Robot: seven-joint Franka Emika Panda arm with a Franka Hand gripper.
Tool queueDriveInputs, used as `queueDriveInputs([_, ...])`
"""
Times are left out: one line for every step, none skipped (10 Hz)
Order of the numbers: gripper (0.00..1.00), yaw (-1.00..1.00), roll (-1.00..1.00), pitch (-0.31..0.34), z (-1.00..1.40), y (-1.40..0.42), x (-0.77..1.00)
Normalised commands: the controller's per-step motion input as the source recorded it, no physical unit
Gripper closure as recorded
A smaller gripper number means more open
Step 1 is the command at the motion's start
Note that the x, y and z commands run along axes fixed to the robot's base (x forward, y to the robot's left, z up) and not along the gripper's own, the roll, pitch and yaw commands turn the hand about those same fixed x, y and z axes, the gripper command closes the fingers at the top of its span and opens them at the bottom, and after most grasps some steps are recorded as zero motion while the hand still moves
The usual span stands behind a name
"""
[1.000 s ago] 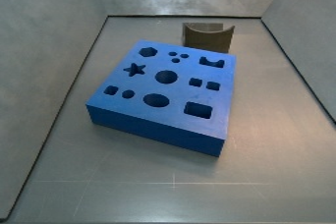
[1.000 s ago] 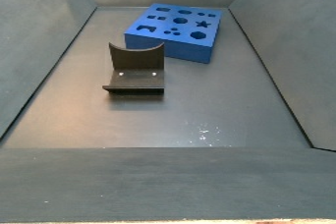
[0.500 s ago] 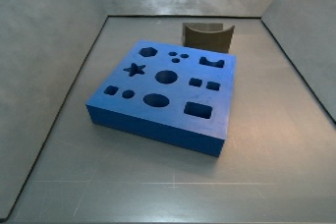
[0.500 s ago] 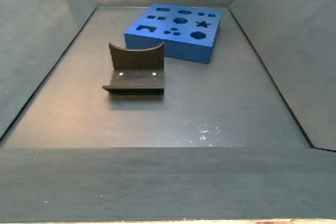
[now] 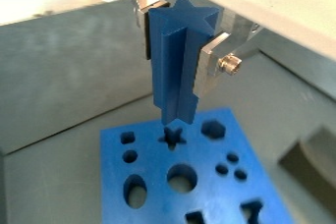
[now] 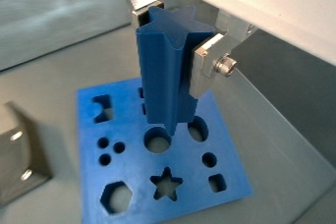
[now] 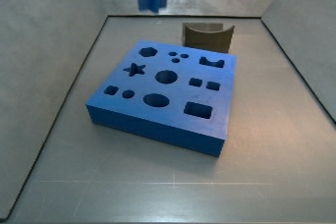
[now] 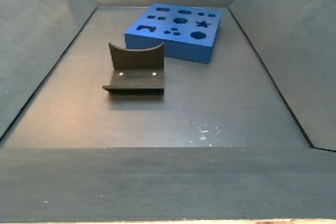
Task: Pick up the star object. Move up. Move to above the board. Insert the star object.
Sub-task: Insert the star object.
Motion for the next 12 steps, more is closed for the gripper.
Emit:
queueDriveInputs([1.00,-0.70,0.00,0.000,-0.45,0.28,0.00])
queueDriveInputs([1.00,0.00,0.00,0.046,0.00,0.01,0.14])
queueDriveInputs([1.00,0.00,0.00,0.063,-0.22,0.20,0.11])
queueDriveInputs([1.00,-0.03,-0.19,-0.257,-0.86,0.70,-0.71])
queueDriveInputs([1.00,-0.08,-0.18,-0.214,-0.95,0.66,-1.00])
queueDriveInputs([1.00,-0.23,-0.12,-0.214,-0.99,0.55,-1.00])
queueDriveInputs([1.00,-0.77,-0.06,-0.186,-0.87,0.08,-0.45])
queueDriveInputs([1.00,-0.81,0.00,-0.103,-0.53,0.06,-0.40])
queueDriveInputs([1.00,0.00,0.00,-0.054,0.00,0.00,0.00])
queueDriveInputs([1.00,-0.08,0.00,0.000,-0.13,0.00,-0.13])
queueDriveInputs([1.00,-1.00,0.08,0.000,-0.30,0.00,0.00])
queueDriveInputs([1.00,-0.96,0.04,0.000,-0.13,-0.07,0.00])
